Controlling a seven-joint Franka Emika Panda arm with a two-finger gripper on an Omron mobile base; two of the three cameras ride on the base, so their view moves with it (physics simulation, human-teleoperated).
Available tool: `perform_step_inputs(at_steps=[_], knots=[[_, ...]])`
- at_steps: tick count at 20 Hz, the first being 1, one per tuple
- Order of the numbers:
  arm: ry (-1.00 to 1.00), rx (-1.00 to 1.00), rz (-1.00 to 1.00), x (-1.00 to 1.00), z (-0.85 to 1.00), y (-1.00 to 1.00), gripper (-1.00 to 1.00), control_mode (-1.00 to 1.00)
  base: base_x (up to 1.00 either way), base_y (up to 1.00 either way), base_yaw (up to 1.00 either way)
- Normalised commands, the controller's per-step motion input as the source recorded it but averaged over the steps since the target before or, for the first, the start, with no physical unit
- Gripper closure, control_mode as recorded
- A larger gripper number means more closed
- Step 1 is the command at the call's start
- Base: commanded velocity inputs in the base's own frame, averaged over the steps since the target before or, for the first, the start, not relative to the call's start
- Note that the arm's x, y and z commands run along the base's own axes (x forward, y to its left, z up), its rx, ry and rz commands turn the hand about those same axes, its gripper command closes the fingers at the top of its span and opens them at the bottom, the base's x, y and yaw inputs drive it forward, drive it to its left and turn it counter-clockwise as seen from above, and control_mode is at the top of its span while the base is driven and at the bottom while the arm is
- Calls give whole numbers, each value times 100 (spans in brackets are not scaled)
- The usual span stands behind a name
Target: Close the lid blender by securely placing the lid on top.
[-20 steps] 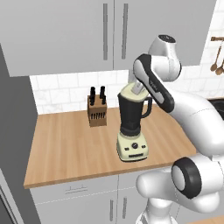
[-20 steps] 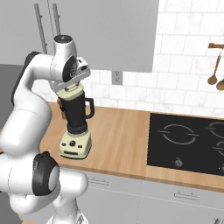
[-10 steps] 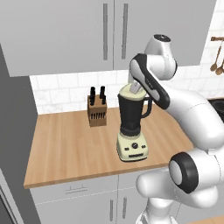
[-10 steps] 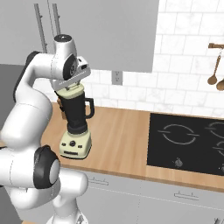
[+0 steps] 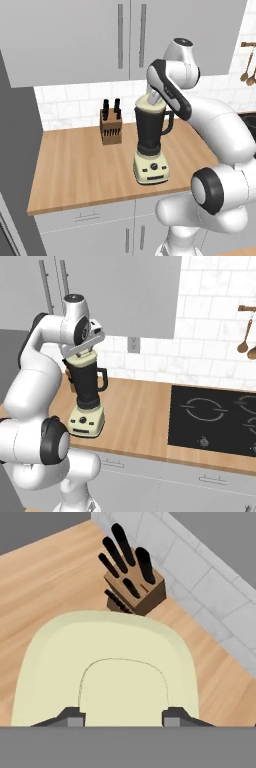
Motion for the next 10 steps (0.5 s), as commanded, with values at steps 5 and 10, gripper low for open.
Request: perform_step_inputs(at_steps=[5,10], knots=[[-3,0,0,23,0,0,100,-100,0,0,0],[0,0,0,9,-9,1,100,-100,0,0,0]])
